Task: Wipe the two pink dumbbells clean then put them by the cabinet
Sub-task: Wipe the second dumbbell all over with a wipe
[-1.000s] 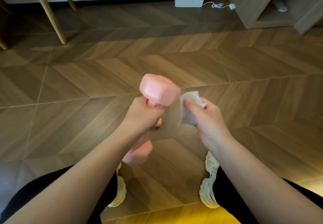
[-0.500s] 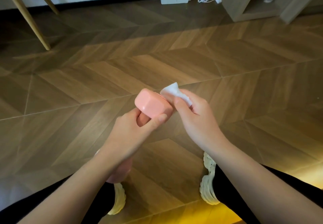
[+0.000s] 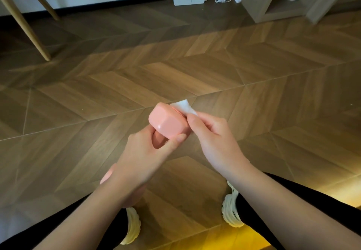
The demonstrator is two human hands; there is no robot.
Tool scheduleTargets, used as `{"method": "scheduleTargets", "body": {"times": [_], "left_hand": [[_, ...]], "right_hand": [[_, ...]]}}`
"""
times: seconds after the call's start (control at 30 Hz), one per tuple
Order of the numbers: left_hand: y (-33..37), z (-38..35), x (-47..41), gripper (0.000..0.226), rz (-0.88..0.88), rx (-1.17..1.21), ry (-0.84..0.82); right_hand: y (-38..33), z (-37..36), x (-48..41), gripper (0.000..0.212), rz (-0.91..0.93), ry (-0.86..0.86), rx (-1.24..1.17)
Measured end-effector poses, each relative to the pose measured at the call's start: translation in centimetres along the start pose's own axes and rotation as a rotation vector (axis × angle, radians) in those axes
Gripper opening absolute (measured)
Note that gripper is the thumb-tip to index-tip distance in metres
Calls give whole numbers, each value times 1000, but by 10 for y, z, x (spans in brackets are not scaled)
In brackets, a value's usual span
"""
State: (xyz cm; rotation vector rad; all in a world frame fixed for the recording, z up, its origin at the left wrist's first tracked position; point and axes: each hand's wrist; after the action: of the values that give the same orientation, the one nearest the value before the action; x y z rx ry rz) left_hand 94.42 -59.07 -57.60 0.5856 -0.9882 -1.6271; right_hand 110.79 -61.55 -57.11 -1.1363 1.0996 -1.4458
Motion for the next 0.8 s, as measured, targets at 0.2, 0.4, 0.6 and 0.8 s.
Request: {"method": "scheduleTargets", "body": {"times": [0.2, 0.4, 0.6, 0.8], "left_hand": [[-15, -4, -1, 55, -91, -254, -144], [-17, -3, 1, 57, -37, -225, -147], [-16, -5, -2, 64, 3, -164, -122], [-14, -8, -6, 62, -5, -190, -148]], "right_hand": [[3, 0, -5, 46, -12, -39, 2], [7, 3, 2, 33, -15, -40, -5], [7, 7, 3, 40, 72, -46, -8], [3, 4, 1, 39, 80, -63, 29]]}}
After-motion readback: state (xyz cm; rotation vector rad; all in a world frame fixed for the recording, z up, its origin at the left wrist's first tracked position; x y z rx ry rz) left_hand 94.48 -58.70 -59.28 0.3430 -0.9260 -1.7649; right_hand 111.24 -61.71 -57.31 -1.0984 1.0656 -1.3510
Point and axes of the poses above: each hand's wrist, its own x-axis away from the middle knuckle, its own z-axis out of the back of the hand, y = z × x, and after that the axes turned 2 degrees about x, right-handed
